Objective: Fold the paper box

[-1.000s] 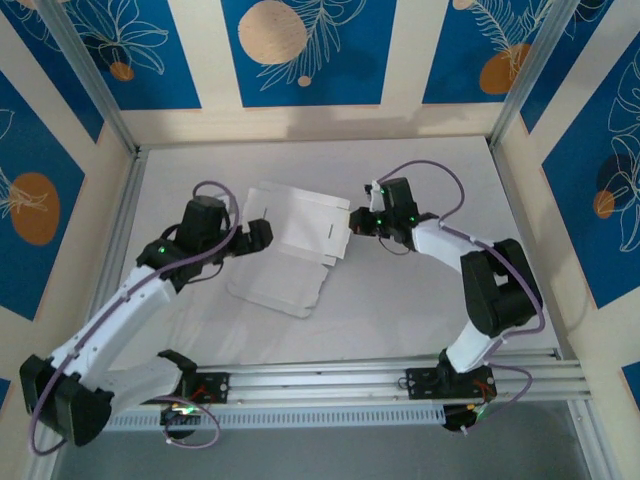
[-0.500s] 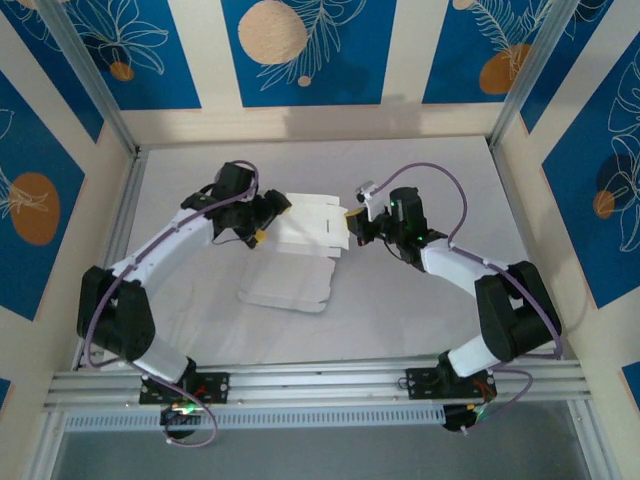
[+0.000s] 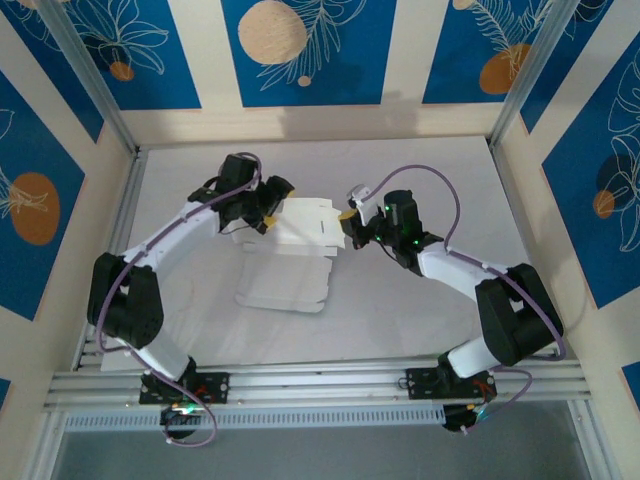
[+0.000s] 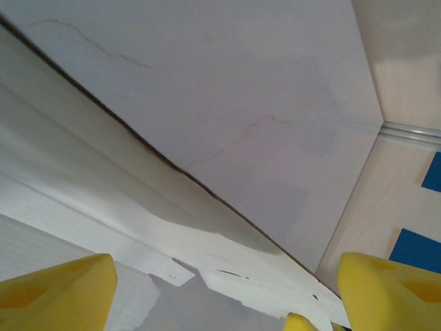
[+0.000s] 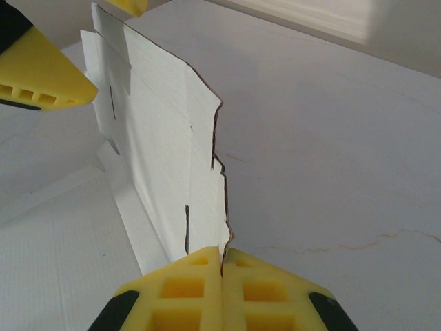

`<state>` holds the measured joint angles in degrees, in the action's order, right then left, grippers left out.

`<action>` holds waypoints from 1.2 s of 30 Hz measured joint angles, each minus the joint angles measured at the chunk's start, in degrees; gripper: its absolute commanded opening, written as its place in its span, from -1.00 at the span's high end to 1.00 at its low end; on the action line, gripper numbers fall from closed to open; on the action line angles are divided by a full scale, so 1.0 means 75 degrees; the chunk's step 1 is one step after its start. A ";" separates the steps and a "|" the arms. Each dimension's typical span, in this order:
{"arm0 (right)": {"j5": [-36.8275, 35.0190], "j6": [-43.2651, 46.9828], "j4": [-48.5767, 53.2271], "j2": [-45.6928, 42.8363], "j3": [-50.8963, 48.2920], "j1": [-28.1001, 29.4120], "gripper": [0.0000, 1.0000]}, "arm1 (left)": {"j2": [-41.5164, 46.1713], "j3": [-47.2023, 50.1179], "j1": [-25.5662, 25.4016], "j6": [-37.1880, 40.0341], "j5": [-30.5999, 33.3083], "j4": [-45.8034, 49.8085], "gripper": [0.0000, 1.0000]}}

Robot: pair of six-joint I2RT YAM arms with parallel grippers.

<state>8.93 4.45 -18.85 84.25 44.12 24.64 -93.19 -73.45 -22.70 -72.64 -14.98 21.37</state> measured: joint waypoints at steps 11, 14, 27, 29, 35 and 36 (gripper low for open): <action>-0.0201 0.0012 0.0003 -0.0154 -0.0102 0.0067 1.00 | -0.0385 0.0000 0.0154 -0.0329 -0.0009 -0.0414 0.15; -0.0236 0.0012 0.0023 -0.0154 -0.0102 0.0073 1.00 | -0.0455 0.0000 0.0154 -0.0382 -0.0058 -0.0600 0.38; -0.0315 0.0117 0.0009 -0.0154 -0.0259 0.0172 1.00 | -0.0458 0.0294 0.0154 -0.0647 -0.0204 -0.1096 0.89; -0.0370 0.0157 0.0006 -0.0154 -0.0274 0.0210 0.96 | -0.0458 0.0347 0.0154 -0.0714 -0.0204 -0.1169 0.97; -0.0592 0.0032 0.0271 -0.0236 -0.0268 0.0265 0.20 | -0.0309 0.0597 0.0140 -0.0845 -0.0099 -0.1306 1.00; -0.0600 0.0012 0.0364 -0.0291 -0.0265 0.0274 0.13 | -0.0265 0.0659 0.0140 -0.0851 -0.0052 -0.1303 1.00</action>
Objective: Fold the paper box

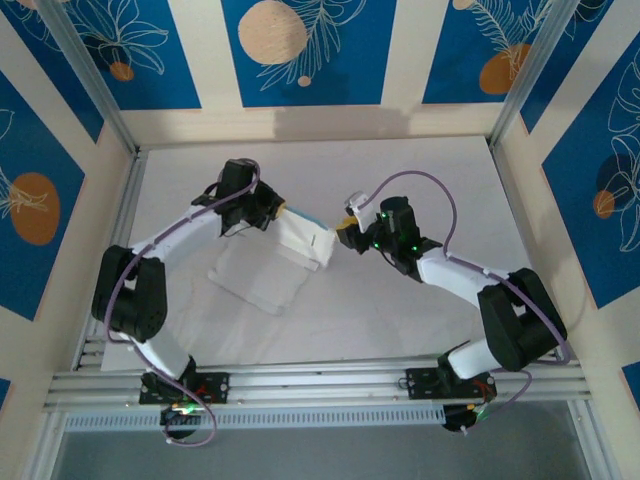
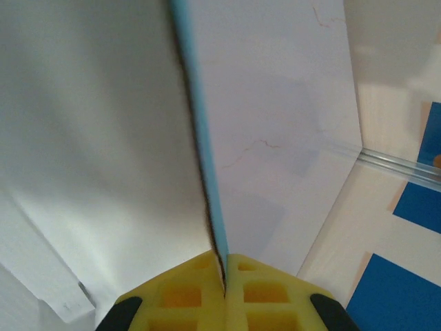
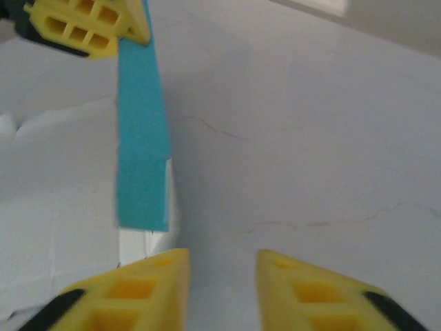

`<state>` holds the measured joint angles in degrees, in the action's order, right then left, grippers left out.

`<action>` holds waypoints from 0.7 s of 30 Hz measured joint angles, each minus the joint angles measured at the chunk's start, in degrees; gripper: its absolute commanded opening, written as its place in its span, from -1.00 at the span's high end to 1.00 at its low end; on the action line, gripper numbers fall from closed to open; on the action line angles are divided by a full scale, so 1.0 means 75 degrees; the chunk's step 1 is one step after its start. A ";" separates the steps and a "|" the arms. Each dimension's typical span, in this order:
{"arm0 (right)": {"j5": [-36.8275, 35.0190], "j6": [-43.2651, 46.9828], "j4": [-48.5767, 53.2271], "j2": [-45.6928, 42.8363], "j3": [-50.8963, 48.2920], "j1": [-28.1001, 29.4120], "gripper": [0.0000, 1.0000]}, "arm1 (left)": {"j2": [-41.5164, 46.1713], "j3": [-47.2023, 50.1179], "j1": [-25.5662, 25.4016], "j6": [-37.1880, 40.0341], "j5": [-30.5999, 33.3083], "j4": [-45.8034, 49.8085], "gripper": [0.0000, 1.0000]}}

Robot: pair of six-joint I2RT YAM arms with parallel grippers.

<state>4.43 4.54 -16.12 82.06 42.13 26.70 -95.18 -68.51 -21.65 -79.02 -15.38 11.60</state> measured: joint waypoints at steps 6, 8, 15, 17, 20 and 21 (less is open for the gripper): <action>-0.0020 -0.0507 0.0755 -0.0994 0.0017 -0.0003 -0.04 | 0.0466 0.0428 -0.0076 -0.0085 0.0262 -0.0070 1.00; -0.0017 -0.0857 0.1192 -0.1297 0.0187 -0.0044 0.07 | 0.0618 0.0635 -0.0087 -0.0143 0.0294 -0.0192 1.00; 0.0058 -0.3069 0.4188 -0.0443 0.3042 -0.0294 0.49 | 0.0991 0.1483 -0.0117 -0.0353 0.0312 -0.0950 1.00; 0.0248 -0.3835 0.4806 -0.0111 0.3704 -0.0271 0.49 | 0.1125 0.1766 -0.0137 -0.0423 0.0312 -0.1212 1.00; 0.0813 -0.5173 0.5441 -0.0020 0.3791 -0.0277 0.35 | 0.1396 0.2189 -0.0163 -0.0463 0.0315 -0.1536 1.00; 0.1035 -0.5587 0.5581 0.0009 0.3774 -0.0277 0.28 | 0.1510 0.2320 -0.0166 -0.0478 0.0315 -0.1614 1.00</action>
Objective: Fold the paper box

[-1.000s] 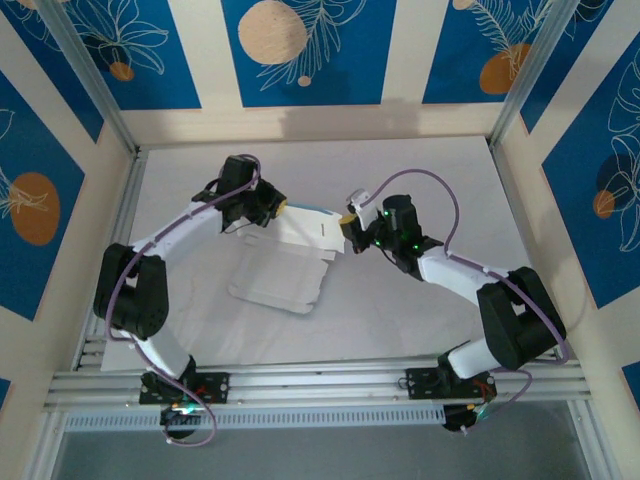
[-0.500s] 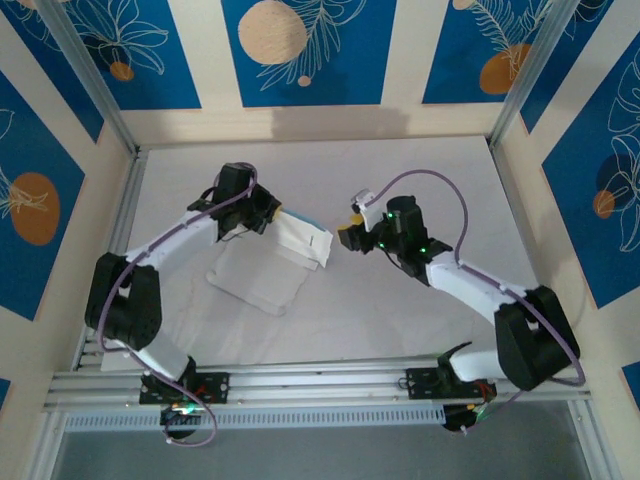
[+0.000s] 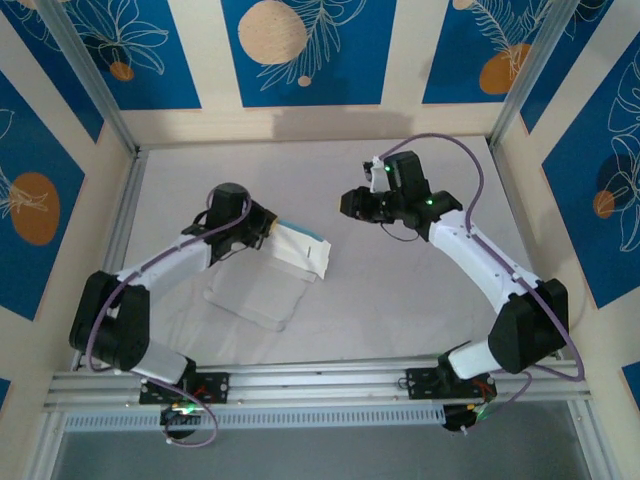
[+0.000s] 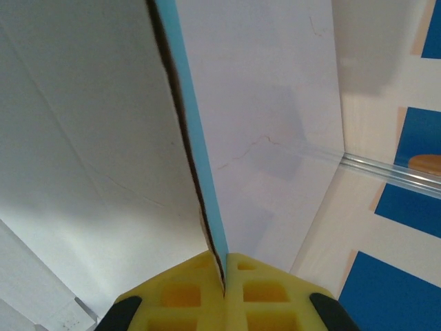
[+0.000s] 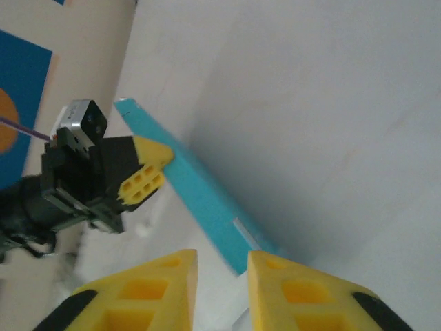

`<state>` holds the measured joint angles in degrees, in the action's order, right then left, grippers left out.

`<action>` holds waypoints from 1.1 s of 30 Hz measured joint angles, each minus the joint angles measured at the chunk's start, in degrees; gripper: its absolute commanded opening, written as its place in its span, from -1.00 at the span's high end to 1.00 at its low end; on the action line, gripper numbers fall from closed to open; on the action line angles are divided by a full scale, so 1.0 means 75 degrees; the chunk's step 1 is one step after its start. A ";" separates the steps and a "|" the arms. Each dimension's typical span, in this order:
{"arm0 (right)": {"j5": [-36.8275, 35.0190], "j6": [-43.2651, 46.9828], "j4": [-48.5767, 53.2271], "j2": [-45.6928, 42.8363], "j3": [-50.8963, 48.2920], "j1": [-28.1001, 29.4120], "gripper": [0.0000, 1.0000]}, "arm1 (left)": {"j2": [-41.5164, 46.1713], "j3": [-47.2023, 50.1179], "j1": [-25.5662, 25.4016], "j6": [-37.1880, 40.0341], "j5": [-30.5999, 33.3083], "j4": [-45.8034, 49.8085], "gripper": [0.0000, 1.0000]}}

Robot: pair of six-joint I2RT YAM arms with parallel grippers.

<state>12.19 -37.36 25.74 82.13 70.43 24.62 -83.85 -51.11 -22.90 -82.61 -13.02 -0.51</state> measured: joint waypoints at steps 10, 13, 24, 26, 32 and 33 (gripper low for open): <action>0.0615 -0.2856 0.0612 0.0510 -0.0003 0.0775 0.04 | 0.0627 0.0300 0.0000 -0.0038 -0.0003 -0.0294 1.00; 0.0638 -0.3252 0.0574 0.0726 -0.0003 0.0866 0.06 | 0.0662 0.0303 0.0000 -0.0093 -0.0003 -0.0323 1.00; 0.0635 -0.3885 0.0291 0.1457 0.0396 0.1174 0.09 | 0.0685 0.0358 0.0009 -0.0157 0.0032 -0.0393 1.00; 0.0627 -0.3955 0.0315 0.1536 0.0475 0.1230 0.08 | 0.0717 0.0411 0.0015 -0.0198 0.0085 -0.0434 1.00; 0.0460 -0.4086 0.0481 0.1746 0.0801 0.1396 0.07 | 0.0775 0.0513 0.0015 -0.0347 0.0143 -0.0548 1.00; 0.0411 -0.4086 0.0519 0.1778 0.0860 0.1411 0.07 | 0.0781 0.0525 0.0015 -0.0358 0.0143 -0.0565 1.00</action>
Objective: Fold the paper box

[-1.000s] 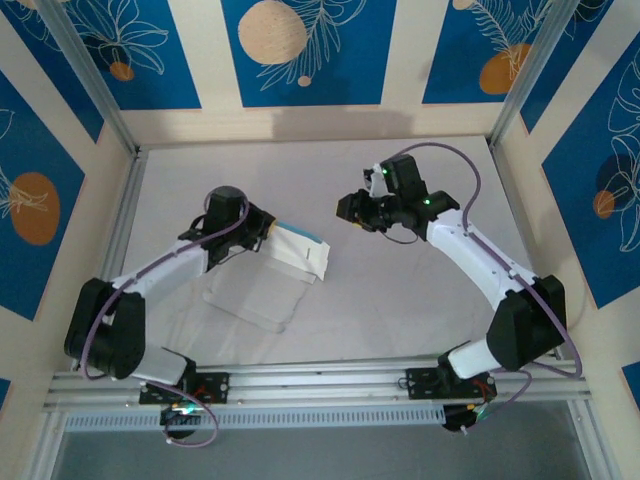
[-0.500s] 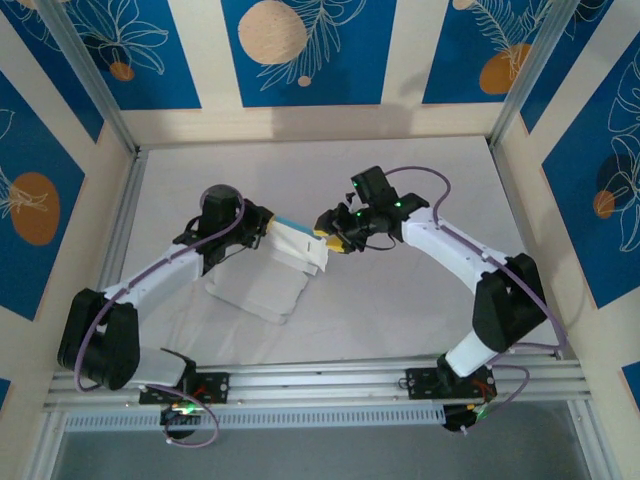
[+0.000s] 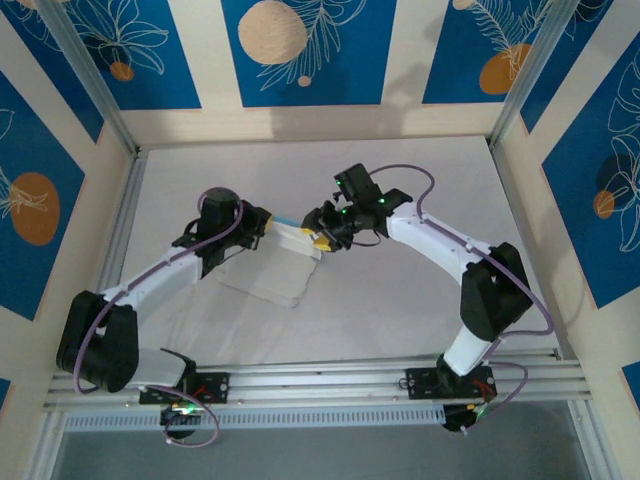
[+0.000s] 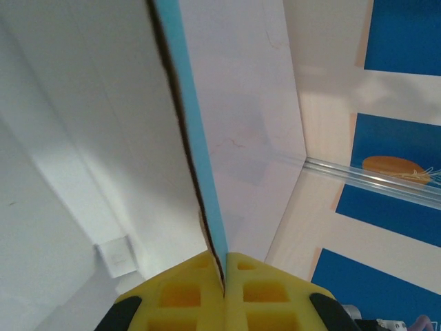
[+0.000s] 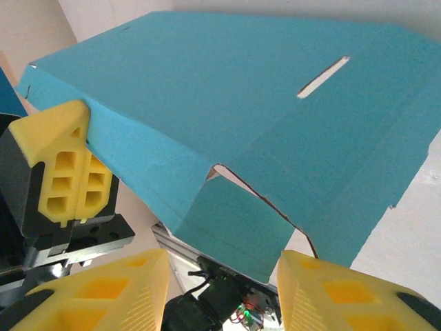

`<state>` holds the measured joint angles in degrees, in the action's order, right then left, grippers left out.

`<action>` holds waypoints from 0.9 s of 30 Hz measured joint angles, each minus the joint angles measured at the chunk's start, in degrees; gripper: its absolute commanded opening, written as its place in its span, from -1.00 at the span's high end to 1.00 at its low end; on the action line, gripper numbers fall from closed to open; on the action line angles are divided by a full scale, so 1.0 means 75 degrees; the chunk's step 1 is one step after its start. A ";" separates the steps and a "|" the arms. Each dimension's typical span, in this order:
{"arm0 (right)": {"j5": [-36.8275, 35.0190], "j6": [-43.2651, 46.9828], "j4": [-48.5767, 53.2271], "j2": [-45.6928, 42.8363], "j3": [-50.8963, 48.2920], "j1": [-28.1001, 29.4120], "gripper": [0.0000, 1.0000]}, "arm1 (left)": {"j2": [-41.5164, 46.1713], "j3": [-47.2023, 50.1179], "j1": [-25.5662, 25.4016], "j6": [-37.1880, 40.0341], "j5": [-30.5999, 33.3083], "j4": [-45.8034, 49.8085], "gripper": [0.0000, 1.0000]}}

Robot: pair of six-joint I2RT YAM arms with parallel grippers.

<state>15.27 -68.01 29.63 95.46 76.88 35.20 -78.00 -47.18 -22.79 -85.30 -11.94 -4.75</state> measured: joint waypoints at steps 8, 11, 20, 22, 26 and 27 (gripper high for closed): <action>-0.0530 0.0592 0.1195 0.0557 0.1390 -0.0093 0.04 | 0.0254 0.0038 0.0000 -0.0242 0.0181 -0.0044 1.00; -0.0892 0.1081 0.1778 0.0740 0.1982 -0.0274 0.03 | 0.0487 0.0041 0.0003 -0.0309 0.0347 0.0178 1.00; -0.1303 0.1950 0.2180 0.0793 0.2413 -0.0828 0.09 | 0.0423 -0.0210 -0.0076 -0.0452 0.0554 0.1545 1.00; -0.1306 0.1920 0.2165 0.0627 0.2238 -0.0664 0.11 | 0.0344 -0.0396 -0.0108 -0.0449 0.0682 0.1757 1.00; -0.1148 0.1612 0.1816 0.0000 0.1486 -0.0224 0.08 | 0.0338 -0.0425 -0.0152 -0.0513 0.0839 0.1740 1.00; -0.0997 0.1454 0.1603 -0.0192 0.1186 -0.0160 0.07 | 0.0341 -0.0361 -0.0152 -0.0568 0.0868 0.1655 1.00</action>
<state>7.79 -57.10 41.65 94.02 85.78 34.00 -75.44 -49.89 -23.92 -89.56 -5.43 7.66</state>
